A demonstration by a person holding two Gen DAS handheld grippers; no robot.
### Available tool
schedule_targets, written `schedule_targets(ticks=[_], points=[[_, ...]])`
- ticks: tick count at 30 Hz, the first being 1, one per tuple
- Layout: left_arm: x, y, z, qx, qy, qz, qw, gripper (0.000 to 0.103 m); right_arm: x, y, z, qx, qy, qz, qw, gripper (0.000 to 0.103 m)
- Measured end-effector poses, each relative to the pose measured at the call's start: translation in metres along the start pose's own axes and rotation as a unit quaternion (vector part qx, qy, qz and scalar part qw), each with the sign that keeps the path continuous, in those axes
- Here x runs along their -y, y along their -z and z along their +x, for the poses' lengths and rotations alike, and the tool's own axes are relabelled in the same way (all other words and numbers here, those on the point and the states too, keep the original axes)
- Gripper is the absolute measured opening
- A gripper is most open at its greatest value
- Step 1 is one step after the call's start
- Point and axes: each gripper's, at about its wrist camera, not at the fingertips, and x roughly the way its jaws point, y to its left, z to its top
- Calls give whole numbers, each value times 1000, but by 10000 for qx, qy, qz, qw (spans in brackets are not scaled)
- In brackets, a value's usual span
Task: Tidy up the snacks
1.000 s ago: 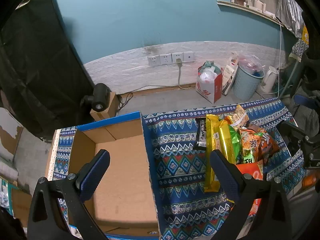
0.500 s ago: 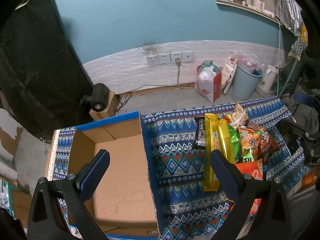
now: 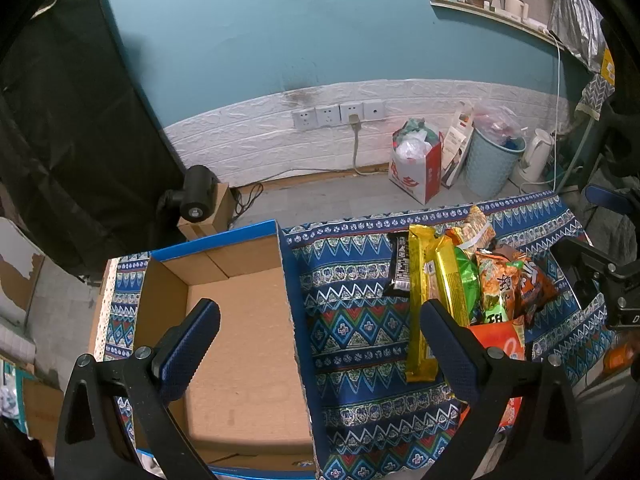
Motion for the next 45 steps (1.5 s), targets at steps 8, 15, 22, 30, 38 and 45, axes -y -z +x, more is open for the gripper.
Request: schedule_targets(ticks=[8,15,22,30,38,45], points=[[0,0,0,3,-1,7,10000,101,1,-1,0,-21,-11,12,10000,100],[0,0,0,2,5,6,10000,101,1,-1,1,-32,0,17,10000,100],[0,0,1,-8,11,0,10000,101,3,1,3,-109,75,40,9999,100],[0,1,1,-11,10,3,10000,101,3,0,3,-113,78,35,9999,100],[3,4,7,-61,-1,42,10000,101,11,2,7,-212,136,76,9997,100],[12,2,30,-350,103,154,9992,101,31,9,18,-425,214,111,9988,100]])
